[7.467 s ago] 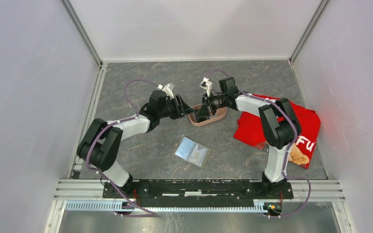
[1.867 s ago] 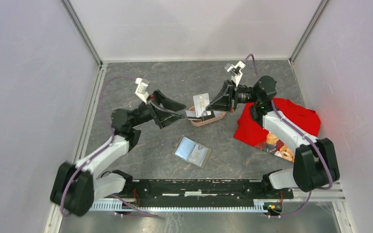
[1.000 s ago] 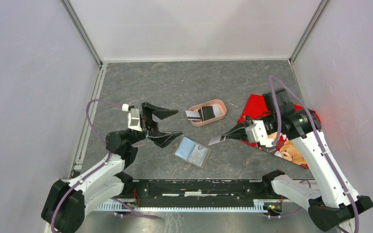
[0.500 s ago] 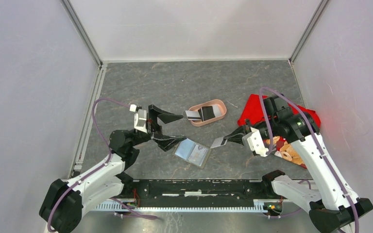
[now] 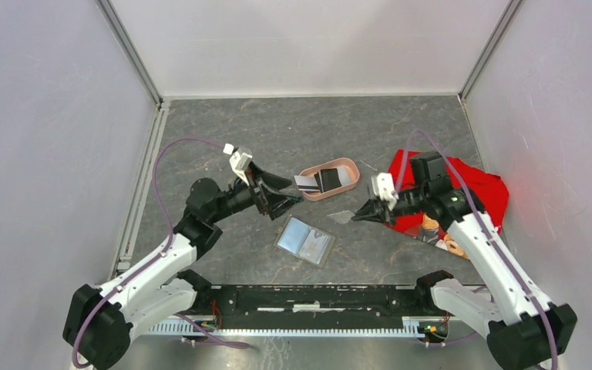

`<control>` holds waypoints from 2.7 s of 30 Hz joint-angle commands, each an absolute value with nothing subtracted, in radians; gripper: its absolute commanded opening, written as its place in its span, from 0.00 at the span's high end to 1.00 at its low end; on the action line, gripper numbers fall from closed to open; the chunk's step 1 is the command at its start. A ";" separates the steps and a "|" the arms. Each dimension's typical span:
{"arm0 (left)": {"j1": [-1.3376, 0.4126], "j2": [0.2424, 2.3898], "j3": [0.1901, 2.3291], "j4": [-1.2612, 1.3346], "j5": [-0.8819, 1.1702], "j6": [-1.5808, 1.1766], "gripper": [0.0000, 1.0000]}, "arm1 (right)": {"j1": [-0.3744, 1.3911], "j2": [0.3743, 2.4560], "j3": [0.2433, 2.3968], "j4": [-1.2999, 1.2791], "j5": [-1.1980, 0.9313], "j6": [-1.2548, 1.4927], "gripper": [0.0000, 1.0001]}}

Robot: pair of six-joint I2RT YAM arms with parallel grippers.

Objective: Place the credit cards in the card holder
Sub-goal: Pick up the credit card from the storage box, then insert the credit card into the card holder.

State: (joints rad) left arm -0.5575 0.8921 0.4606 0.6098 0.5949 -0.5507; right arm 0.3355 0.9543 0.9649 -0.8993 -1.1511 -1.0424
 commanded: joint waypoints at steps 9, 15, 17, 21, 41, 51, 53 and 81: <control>-0.583 1.078 0.700 -0.312 0.154 -0.690 0.29 | 0.211 0.987 0.449 0.197 -0.990 0.604 1.00; -0.618 1.205 0.707 -0.304 0.160 -0.719 0.32 | 0.212 1.014 0.400 0.198 -0.933 0.635 1.00; -0.636 1.239 0.702 -0.297 0.162 -0.729 0.32 | 0.212 1.014 0.385 0.186 -0.907 0.632 1.00; -0.652 1.299 0.705 -0.297 0.165 -0.728 0.36 | 0.212 1.039 0.330 0.319 -0.970 0.717 1.00; -0.767 1.346 0.708 -0.394 0.051 -0.836 0.51 | 0.232 1.090 0.318 0.330 -1.005 0.721 1.00; -0.769 1.124 0.581 -0.349 0.099 -0.849 0.29 | 0.268 1.122 0.283 0.334 -1.002 0.726 1.00; -0.769 1.148 0.556 -0.305 0.112 -0.862 0.29 | 0.279 1.131 0.282 0.336 -0.995 0.728 1.00; -0.860 0.875 0.490 -0.150 0.033 -0.884 0.33 | 0.217 1.066 0.280 0.429 -1.086 0.596 1.00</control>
State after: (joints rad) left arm -0.8593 1.1084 0.5247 -0.2058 0.1478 -0.9073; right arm 0.2256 1.0798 0.3187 0.2657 -1.0012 0.5743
